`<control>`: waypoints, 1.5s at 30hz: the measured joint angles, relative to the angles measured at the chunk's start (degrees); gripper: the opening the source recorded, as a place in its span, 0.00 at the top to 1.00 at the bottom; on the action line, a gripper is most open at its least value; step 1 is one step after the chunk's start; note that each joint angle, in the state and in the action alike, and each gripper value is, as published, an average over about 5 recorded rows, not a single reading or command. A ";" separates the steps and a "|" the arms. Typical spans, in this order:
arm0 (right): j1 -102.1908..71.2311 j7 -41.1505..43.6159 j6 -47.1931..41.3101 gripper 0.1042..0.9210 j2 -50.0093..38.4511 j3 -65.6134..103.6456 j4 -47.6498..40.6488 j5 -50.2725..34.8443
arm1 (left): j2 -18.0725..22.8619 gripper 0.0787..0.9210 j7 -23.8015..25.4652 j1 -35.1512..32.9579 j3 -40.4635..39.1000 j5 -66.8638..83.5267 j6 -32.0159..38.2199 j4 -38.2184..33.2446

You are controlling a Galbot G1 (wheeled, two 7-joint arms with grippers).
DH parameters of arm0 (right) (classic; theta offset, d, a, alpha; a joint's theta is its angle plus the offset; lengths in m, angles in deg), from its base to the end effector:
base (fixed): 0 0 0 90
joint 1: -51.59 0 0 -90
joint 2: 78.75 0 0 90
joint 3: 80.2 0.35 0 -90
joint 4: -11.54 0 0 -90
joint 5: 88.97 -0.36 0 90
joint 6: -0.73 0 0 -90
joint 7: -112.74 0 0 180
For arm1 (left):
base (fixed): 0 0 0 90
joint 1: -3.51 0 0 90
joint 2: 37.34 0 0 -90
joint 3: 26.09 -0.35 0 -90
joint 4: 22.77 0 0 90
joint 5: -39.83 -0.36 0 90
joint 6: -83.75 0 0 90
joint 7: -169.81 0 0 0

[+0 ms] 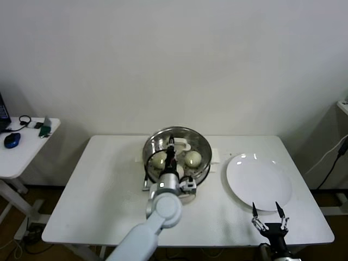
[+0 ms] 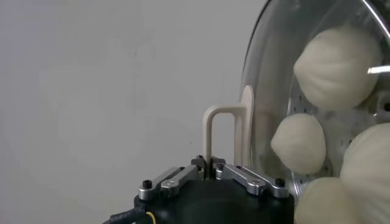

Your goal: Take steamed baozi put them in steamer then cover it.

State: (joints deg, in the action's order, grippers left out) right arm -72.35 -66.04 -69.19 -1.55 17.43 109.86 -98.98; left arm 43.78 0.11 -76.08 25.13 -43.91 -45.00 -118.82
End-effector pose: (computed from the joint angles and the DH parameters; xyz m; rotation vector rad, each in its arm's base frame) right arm 0.1366 -0.1121 -0.4294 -0.0656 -3.0631 0.1490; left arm 0.3364 -0.1734 -0.2869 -0.0097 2.2049 2.2161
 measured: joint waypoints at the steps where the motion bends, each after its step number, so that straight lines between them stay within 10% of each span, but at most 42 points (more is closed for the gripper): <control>1: 0.02 0.03 -0.01 0.12 0.03 0.01 0.00 0.04 | 0.08 0.92 -0.11 0.04 -0.04 0.15 0.00 0.12; 24: -0.14 0.25 0.29 0.12 0.61 0.15 0.01 0.26 | -0.32 0.91 -2.08 -0.20 0.09 2.42 0.20 1.48; 45: 0.86 1.15 -1.27 0.12 0.14 -0.45 -0.31 0.23 | -6.54 0.22 -0.82 -0.82 -3.16 13.77 -1.99 -8.45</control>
State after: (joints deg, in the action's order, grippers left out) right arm -71.49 -64.89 -70.46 -1.41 16.98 109.55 -98.76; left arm 37.24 -0.71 -76.90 21.97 -30.14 -46.99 -127.27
